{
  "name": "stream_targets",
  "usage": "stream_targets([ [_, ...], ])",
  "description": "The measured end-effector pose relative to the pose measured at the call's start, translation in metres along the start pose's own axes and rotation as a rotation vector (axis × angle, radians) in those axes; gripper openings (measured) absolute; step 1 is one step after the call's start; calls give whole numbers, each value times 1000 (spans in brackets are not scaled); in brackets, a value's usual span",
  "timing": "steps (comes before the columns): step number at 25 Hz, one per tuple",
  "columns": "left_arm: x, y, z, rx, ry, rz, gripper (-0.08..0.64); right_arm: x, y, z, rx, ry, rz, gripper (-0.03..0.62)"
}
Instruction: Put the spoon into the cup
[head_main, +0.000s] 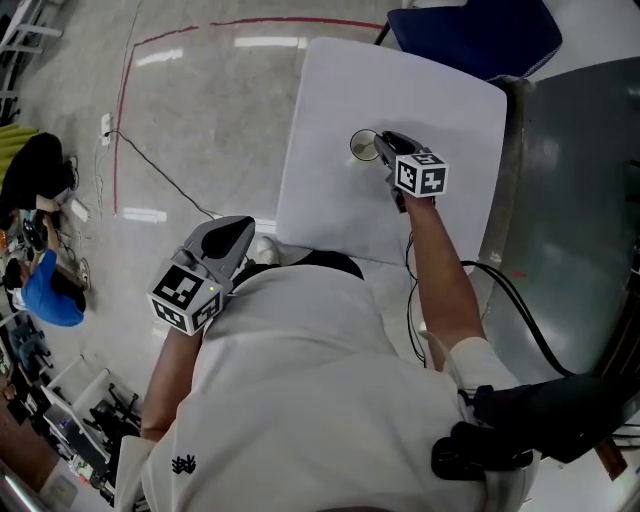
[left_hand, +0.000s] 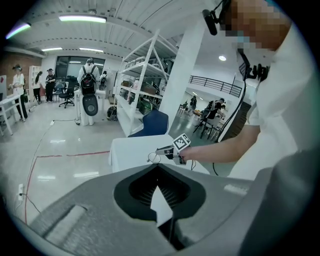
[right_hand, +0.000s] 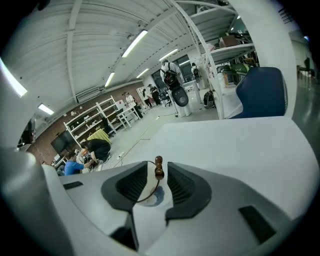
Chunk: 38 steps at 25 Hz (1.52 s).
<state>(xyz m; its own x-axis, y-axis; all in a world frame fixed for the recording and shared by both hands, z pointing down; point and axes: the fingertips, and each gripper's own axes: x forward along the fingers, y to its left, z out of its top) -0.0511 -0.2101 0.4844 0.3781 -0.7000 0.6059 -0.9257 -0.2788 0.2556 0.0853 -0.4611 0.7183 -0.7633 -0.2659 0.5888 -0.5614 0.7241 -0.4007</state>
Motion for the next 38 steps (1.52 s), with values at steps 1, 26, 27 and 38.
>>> stream_targets([
  [1, -3, 1, -1, 2, -5, -2, 5, -1, 2, 1, -1, -1, -7, 142],
  [26, -100, 11, -39, 144, -112, -221, 5, -119, 149, -63, 49, -18, -187, 9],
  [27, -104, 10, -43, 151, -112, -230, 5, -123, 163, -67, 40, -21, -185, 9],
  [38, -156, 7, -95, 187, -103, -320, 5, -137, 313, -110, -49, -26, -123, 9],
])
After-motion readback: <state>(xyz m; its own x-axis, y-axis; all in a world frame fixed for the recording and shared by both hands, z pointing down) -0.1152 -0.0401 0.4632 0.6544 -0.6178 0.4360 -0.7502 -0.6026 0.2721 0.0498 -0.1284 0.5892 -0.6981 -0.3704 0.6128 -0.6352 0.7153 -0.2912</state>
